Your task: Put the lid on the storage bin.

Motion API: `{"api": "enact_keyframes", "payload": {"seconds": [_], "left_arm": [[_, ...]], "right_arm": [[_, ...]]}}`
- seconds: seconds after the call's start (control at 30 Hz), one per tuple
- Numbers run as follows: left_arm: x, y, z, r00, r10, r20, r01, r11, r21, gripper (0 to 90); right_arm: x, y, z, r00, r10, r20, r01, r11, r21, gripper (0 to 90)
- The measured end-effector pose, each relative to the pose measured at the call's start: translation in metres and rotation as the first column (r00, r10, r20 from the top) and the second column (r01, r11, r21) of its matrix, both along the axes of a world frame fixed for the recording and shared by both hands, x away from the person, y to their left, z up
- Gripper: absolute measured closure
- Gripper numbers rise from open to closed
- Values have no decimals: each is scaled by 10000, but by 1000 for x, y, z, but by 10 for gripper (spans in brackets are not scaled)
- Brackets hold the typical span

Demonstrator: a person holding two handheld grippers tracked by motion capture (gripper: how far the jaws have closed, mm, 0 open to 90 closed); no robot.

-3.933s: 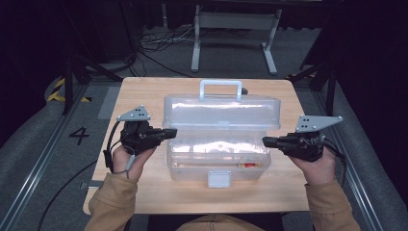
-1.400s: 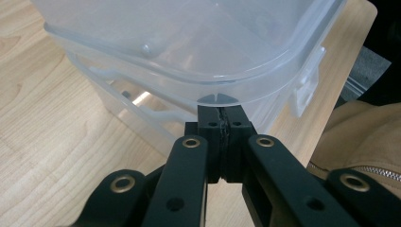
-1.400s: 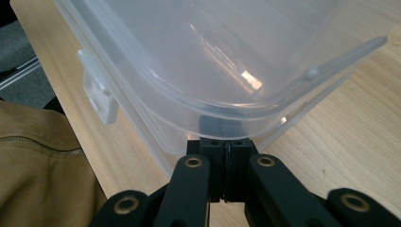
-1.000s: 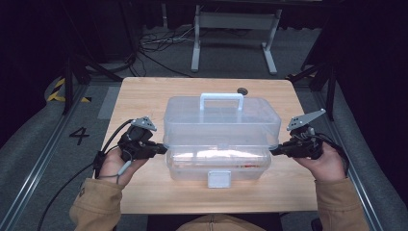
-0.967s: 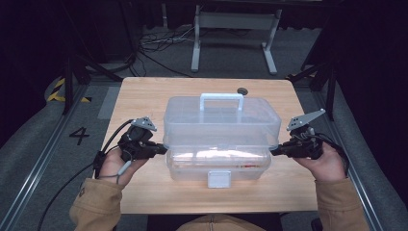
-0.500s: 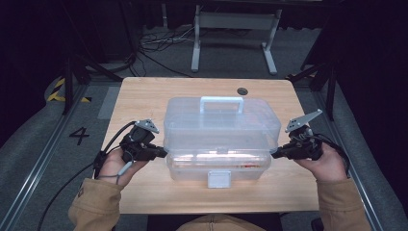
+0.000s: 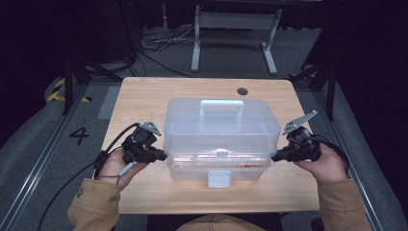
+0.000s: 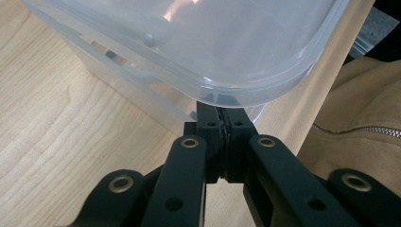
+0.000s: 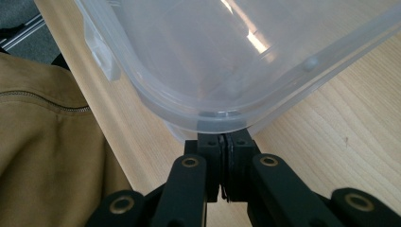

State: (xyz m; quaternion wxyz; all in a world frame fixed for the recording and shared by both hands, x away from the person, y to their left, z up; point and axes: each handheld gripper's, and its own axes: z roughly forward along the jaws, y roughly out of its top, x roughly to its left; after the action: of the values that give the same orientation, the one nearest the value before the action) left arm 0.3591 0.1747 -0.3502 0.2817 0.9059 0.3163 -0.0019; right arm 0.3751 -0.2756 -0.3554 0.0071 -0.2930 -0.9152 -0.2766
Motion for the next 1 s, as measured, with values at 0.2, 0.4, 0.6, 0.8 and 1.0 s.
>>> {"api": "enact_keyframes", "payload": {"seconds": [0.2, 0.4, 0.6, 0.8, 1.0], "left_arm": [[0, -1, -2, 9998, -100, -166, 103, 9998, 173, 883], [1, -3, -5, 9993, -182, -321, 194, 9992, 362, 883], [1, -5, -7, 9988, -195, -457, 217, 9986, 478, 882], [2, -6, -10, 9981, -245, -564, 283, 9972, 692, 881], [1, -8, -11, 9975, -288, -648, 338, 9965, 769, 875]], "right_arm": [[1, 1, -2, 9999, 79, -133, -81, 9999, -148, 876], [1, 2, -5, 9994, 140, -311, -149, 9995, -290, 873], [2, 4, -9, 9985, 222, -493, -243, 9988, -434, 872], [3, 5, -11, 9976, 265, -634, -303, 9977, -599, 869], [3, 5, -12, 9969, 313, -719, -358, 9974, -623, 867]]}}
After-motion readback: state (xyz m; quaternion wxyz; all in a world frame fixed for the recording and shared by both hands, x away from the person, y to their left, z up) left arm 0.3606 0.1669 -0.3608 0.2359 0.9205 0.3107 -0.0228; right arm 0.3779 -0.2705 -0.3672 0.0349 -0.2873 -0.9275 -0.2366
